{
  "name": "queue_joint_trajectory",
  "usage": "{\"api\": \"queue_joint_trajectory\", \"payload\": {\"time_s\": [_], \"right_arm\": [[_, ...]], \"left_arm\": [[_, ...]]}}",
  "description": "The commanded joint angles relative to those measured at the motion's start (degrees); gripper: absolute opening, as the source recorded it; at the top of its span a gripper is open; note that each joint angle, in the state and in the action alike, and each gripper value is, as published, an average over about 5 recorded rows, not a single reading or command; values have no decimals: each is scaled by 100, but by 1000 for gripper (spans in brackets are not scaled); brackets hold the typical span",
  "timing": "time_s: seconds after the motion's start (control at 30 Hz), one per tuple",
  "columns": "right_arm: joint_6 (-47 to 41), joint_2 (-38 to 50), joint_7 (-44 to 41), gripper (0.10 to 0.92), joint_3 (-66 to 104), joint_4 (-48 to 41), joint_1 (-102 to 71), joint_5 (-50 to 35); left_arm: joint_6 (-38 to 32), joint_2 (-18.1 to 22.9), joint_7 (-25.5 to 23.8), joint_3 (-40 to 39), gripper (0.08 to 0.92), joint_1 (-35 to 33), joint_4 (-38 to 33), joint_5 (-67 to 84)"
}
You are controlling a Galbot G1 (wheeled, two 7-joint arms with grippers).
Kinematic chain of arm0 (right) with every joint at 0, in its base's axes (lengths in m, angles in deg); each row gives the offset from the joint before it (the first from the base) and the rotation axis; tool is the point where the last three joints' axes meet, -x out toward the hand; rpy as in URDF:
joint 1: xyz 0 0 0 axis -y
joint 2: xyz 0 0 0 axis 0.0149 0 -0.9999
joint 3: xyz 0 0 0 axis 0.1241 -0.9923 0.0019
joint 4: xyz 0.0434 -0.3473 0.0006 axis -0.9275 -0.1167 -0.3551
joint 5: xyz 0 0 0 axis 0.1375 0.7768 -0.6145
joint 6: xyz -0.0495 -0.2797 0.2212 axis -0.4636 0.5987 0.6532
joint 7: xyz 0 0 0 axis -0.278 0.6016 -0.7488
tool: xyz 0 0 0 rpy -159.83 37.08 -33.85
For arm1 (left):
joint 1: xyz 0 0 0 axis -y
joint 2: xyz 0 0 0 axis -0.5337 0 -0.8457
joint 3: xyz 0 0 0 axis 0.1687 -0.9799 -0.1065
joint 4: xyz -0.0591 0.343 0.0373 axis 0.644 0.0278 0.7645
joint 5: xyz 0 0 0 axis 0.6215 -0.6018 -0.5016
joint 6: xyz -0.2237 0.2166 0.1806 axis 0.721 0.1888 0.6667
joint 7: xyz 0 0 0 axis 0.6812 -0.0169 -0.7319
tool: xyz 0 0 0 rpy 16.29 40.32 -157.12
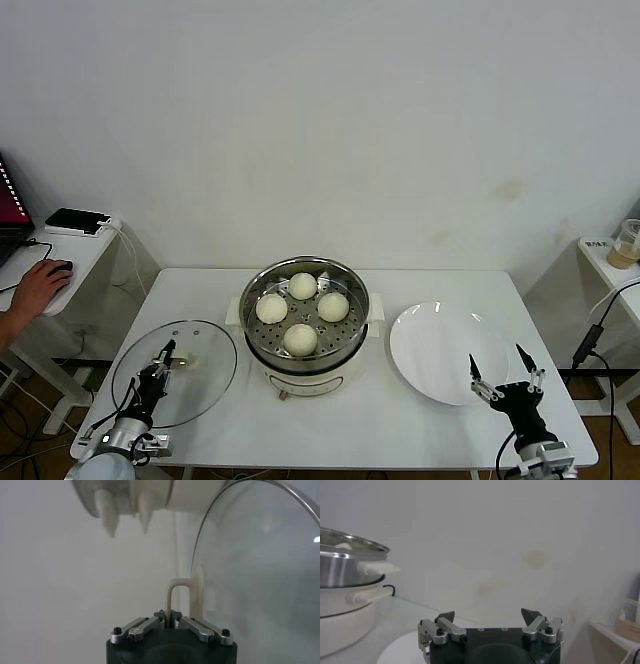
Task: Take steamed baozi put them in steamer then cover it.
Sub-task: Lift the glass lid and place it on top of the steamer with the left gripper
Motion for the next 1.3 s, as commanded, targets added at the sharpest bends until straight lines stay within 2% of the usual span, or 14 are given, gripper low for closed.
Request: {"api": "queue_joint_trajectory", "payload": {"time_s": [0.03, 0.23, 0.47, 0.9, 1.07, 1.3], "right_arm": [[-18, 1, -18, 823, -9, 9, 38, -1], [-25, -18, -34, 823, -12, 71, 18, 40], [-16, -37, -52, 823, -23, 123, -50, 121], [-46, -233, -68, 823, -156, 336, -120, 728], [-43, -328, -21, 823, -184, 333, -88, 1054], [-106, -399, -2, 823, -293, 256, 18, 1225]], "left_arm": [[756, 56, 111, 394, 132, -414, -1191, 5], [1170, -66, -426, 545, 132, -413, -1702, 43], [1470, -418, -992, 478, 132, -126, -1905, 130], [2058, -1407, -1698, -877, 132, 542, -2544, 816], [2564, -1262, -2046, -1677, 132, 1095, -2680, 657], [3163, -546, -2597, -2652, 132, 1747, -2544, -218]]}}
